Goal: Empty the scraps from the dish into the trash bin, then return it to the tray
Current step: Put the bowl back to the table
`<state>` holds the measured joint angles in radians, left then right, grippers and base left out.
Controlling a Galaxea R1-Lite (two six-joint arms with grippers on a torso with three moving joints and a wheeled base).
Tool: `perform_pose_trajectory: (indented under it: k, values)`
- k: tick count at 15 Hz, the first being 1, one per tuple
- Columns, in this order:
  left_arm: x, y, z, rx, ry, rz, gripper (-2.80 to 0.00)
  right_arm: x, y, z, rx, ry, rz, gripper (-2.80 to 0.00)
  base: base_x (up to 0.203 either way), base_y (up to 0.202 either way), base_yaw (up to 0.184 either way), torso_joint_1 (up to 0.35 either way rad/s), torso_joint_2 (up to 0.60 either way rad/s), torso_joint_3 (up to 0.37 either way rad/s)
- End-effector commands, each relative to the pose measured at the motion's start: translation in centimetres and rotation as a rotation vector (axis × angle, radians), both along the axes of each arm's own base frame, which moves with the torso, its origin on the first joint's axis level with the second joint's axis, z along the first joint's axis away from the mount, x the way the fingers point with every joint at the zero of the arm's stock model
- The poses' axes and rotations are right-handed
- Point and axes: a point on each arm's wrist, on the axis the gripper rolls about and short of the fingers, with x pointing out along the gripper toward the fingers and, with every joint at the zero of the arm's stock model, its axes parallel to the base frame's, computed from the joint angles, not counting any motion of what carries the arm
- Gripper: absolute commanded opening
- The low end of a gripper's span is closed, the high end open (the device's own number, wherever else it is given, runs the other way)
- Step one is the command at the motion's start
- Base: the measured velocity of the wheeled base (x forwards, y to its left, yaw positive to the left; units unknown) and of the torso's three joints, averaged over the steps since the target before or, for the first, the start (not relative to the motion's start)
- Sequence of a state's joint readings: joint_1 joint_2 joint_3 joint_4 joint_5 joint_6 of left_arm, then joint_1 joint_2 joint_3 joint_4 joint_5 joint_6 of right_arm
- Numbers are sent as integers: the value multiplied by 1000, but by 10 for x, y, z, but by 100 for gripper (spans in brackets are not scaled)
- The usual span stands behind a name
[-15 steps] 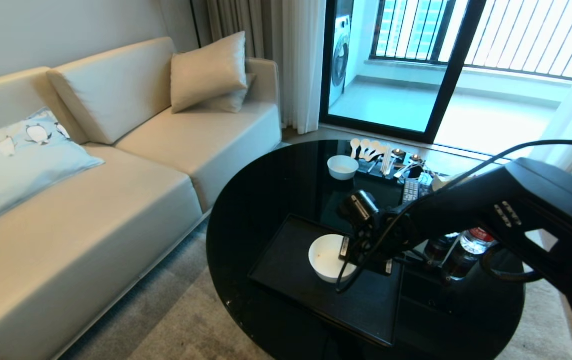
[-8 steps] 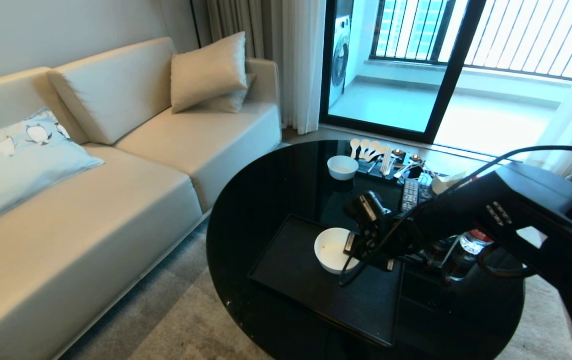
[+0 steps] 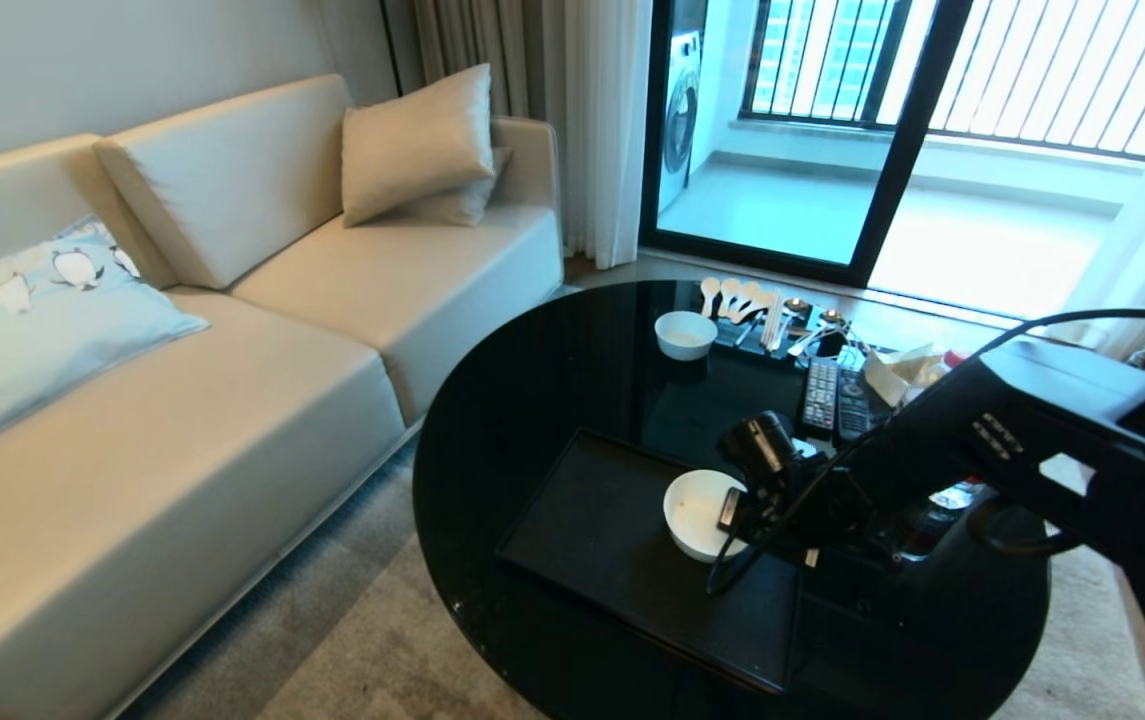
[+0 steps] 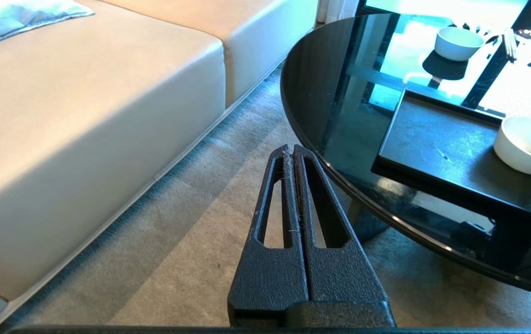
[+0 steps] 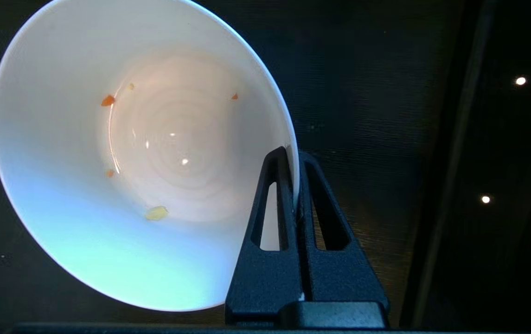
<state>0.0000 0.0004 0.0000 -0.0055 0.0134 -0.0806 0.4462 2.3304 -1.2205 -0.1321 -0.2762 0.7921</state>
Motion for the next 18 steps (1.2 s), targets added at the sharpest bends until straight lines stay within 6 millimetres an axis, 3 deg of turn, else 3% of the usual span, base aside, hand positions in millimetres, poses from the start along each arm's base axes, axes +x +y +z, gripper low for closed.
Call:
perform_pose_trajectory:
  k: [1,4,5,7,12,18]
  values:
    - [0,0,0,-1,-1,0,-280,-2,-5,0,-3,8,-13,-280,0,0,0,0,0,0]
    - [0,0,0,-1,-1,0,-280,-2,-6,5,3,0,-16,-280,0,0,0,0,0,0]
    - [0,0,0,-1,-1,0,-280,-2,-6,8,7,-6,-15,0,0,0,0,0,0,0]
    - [0,0,0,-1,-1,0,-280,-3,-6,17,15,-28,-13,0,0,0,0,0,0,0]
    - [0,0,0,-1,-1,0,-280,-11,-9,68,-1,-136,66,0,0,0,0,0,0,0]
    - [0,0,0,-1,-1,0,-280,-69,-36,145,-97,-303,219,0,0,0,0,0,0,0]
